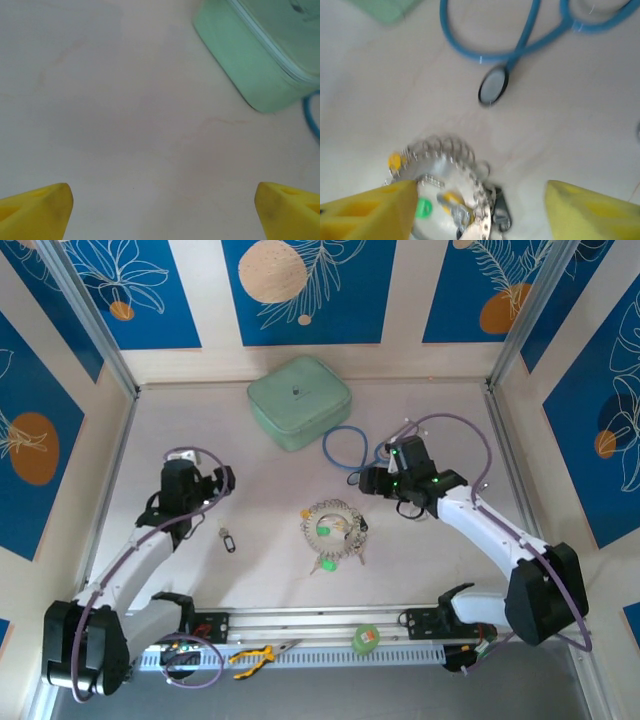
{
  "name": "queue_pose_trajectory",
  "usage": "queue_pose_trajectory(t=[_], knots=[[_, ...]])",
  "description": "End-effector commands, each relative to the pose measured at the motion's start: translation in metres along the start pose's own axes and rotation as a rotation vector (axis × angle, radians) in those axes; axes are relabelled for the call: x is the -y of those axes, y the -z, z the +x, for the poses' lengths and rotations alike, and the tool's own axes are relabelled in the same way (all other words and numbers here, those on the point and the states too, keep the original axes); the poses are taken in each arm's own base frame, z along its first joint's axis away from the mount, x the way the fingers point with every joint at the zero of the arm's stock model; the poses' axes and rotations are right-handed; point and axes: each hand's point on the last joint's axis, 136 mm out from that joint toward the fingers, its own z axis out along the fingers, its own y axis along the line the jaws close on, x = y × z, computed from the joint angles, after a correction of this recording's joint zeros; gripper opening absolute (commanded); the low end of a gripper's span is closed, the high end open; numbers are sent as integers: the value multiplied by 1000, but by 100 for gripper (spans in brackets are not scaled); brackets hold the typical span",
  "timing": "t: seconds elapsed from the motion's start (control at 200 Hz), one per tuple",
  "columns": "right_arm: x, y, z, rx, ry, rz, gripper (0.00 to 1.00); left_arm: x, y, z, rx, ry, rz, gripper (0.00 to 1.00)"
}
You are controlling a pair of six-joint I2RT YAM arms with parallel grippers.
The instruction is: Put the keys on the keyring
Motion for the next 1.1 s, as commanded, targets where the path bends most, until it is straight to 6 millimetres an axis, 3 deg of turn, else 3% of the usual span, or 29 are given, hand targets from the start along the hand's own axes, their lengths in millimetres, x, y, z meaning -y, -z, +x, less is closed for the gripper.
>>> queue_pose_trajectory(t=[0.0, 0.235, 0.315, 0.475, 0.6, 0.805, 0.99, 1.095], knots=[[0, 2, 42, -201, -64, 38, 60, 31, 5, 20, -51, 53, 57, 93], [-6, -11, 78, -335, 70, 21, 46, 95, -4, 69, -176, 30, 153, 94], [-3, -19, 89, -387, 118, 15, 45, 114, -8, 91, -232, 29, 190, 94], [-16, -29, 108, -478, 167, -45, 44, 142, -11, 129, -341, 35, 248, 89], [-19, -33, 116, -505, 186, -34, 46, 147, -12, 150, -395, 59, 252, 84], [-11, -33, 121, -513, 189, 27, 45, 149, -8, 166, -436, 63, 262, 74], [-21, -22, 125, -521, 153, 8, 43, 139, -6, 159, -395, 52, 227, 72], [-35, -14, 136, -537, -4, -22, 40, 134, -4, 146, -337, 35, 209, 71]])
